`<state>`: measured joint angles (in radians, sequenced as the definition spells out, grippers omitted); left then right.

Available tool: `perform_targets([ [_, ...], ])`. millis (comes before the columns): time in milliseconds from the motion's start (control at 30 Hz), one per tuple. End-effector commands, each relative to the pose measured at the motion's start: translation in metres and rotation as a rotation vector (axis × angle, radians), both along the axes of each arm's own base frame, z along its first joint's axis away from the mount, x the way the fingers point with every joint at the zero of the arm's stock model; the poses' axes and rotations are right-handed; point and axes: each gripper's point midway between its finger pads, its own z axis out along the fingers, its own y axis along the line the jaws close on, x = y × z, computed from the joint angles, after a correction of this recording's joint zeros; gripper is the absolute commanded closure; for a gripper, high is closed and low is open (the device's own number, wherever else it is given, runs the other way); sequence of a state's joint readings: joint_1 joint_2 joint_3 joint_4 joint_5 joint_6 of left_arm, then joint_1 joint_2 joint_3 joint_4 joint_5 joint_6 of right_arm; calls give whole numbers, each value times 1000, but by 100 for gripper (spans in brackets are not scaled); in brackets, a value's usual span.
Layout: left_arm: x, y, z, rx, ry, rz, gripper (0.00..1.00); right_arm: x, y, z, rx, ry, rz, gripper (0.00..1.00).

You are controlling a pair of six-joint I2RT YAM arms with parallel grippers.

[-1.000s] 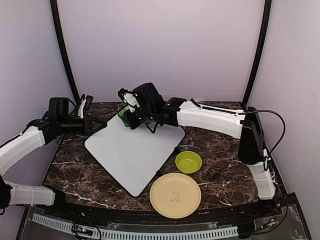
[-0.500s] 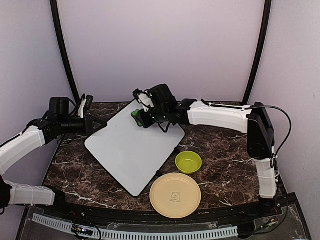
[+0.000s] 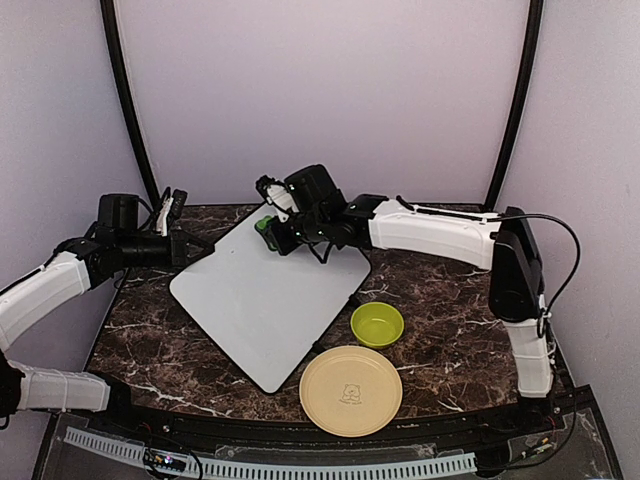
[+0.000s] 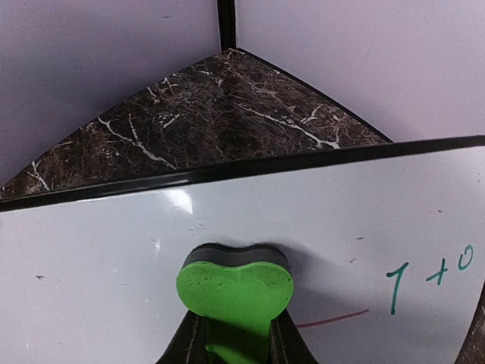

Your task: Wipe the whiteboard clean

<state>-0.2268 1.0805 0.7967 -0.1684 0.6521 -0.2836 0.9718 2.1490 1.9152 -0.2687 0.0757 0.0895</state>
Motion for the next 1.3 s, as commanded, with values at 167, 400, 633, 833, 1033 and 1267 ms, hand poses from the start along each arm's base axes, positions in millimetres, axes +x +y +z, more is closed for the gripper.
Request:
perform_targets([
  [167,-22,-26,11,-8,-85,-187,100,-35,18,-53,-81,26,94,100],
  [400,-22,-26,9,-11,-77,-188,100,-8,-35,-84,-95,64,21,100],
  [633,-22,-27,10,-14,-79,-192,100,39,-74,-81,-82,53,-85,100],
  [833,-22,-27,11,-15,-80,-197,100,60,-76,-61,-27,56,-113,100],
  [1033,-23,-27,11,-14,-79,-199,100,31,-37,-49,-1,61,-1,100],
  [1267,-23,-28,11,-17,-79,-201,100,-29,14,-46,-34,29,142,100],
])
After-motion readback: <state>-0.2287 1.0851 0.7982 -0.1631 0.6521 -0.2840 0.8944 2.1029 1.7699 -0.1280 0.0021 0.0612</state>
